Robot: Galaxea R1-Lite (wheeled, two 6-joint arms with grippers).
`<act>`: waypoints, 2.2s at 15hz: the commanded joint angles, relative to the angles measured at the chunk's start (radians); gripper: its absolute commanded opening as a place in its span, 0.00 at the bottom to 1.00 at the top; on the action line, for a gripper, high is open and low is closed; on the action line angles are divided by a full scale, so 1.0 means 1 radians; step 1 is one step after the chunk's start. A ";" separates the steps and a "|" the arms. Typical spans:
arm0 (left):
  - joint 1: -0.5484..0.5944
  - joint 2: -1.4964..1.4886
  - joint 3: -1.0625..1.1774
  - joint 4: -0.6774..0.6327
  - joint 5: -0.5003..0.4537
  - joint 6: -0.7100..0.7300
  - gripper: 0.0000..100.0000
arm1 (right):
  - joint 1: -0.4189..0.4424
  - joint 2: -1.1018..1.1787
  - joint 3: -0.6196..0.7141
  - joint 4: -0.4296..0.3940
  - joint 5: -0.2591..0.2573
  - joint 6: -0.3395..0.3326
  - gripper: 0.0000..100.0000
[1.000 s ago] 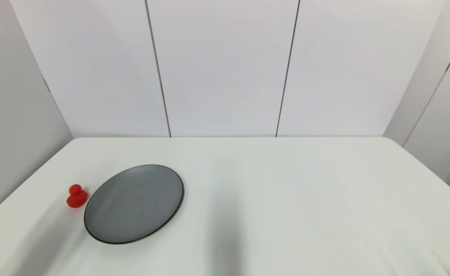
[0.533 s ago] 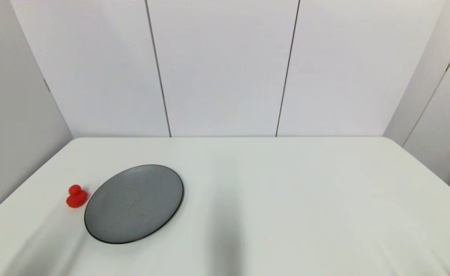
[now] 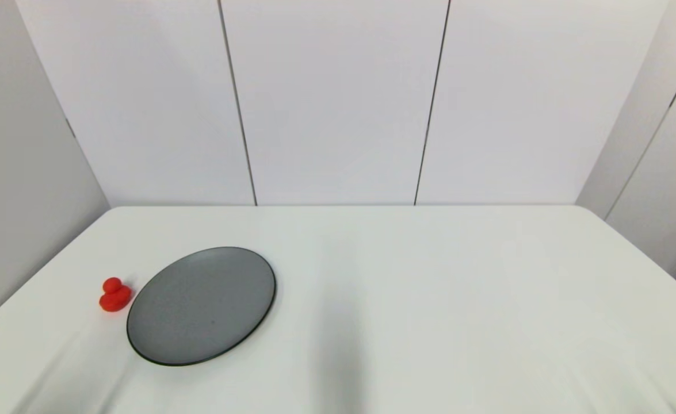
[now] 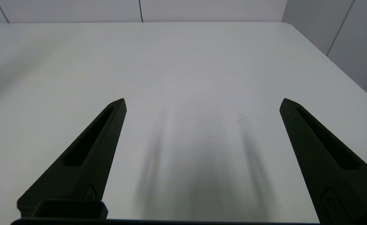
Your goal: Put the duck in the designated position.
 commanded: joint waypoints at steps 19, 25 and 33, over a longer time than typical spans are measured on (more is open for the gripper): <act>-0.007 -0.140 0.148 0.031 -0.018 -0.115 1.00 | 0.000 0.001 0.000 0.000 0.000 0.000 1.00; -0.007 -0.140 0.148 0.031 -0.016 -0.131 1.00 | 0.000 0.001 0.000 0.000 0.000 0.000 1.00; -0.007 -0.140 0.148 0.031 -0.016 -0.131 1.00 | 0.000 0.001 0.000 0.000 0.000 0.000 1.00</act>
